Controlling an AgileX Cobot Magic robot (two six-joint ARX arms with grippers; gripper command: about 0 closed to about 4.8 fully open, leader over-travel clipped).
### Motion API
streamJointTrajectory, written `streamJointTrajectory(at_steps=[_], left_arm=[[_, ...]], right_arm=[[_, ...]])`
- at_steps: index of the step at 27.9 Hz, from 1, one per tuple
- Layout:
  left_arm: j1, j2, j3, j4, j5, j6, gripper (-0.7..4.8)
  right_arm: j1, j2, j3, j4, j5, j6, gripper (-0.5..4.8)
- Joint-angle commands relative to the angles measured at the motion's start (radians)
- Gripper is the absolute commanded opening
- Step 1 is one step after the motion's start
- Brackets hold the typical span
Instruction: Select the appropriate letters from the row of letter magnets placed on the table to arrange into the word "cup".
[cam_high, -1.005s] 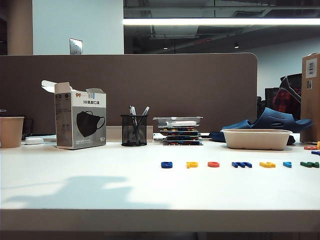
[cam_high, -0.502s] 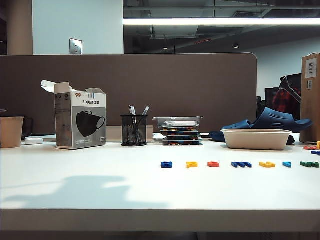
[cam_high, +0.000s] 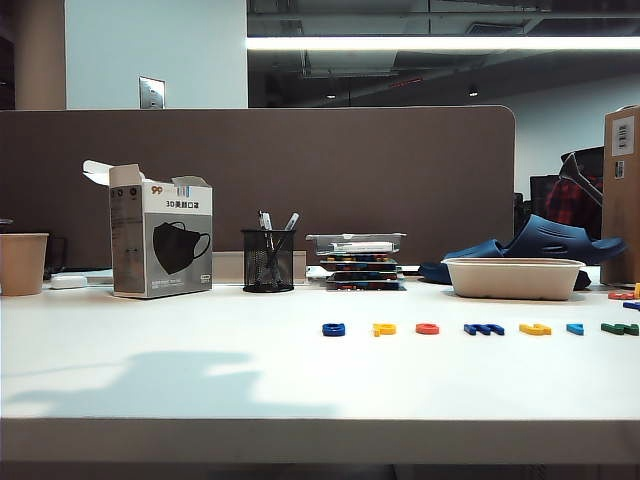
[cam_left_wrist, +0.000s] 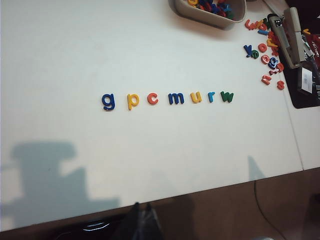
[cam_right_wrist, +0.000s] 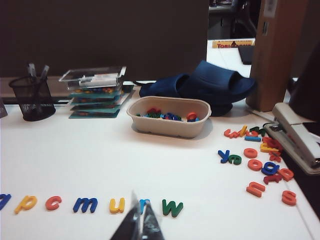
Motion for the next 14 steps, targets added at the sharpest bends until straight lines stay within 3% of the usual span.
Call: streamJointTrajectory(at_steps=[1,6,14], left_arm=[[-0.001,-0.002,0.004,0.005,-0.010,0.005,-0.05],[-0.001,-0.002,0.004,0.005,-0.010,0.005,-0.05],[-0.001,-0.002,0.004,0.005,-0.010,0.005,-0.05]], right_arm=[[0.001,0.004,0.087,-0.067,0.025,0.001,0.07],[0.001,0.085,0.267,-0.207,0.090,0.001,0.07],[0.001,0.374,0.637,-0.330,0.089,0.001,-0.06]])
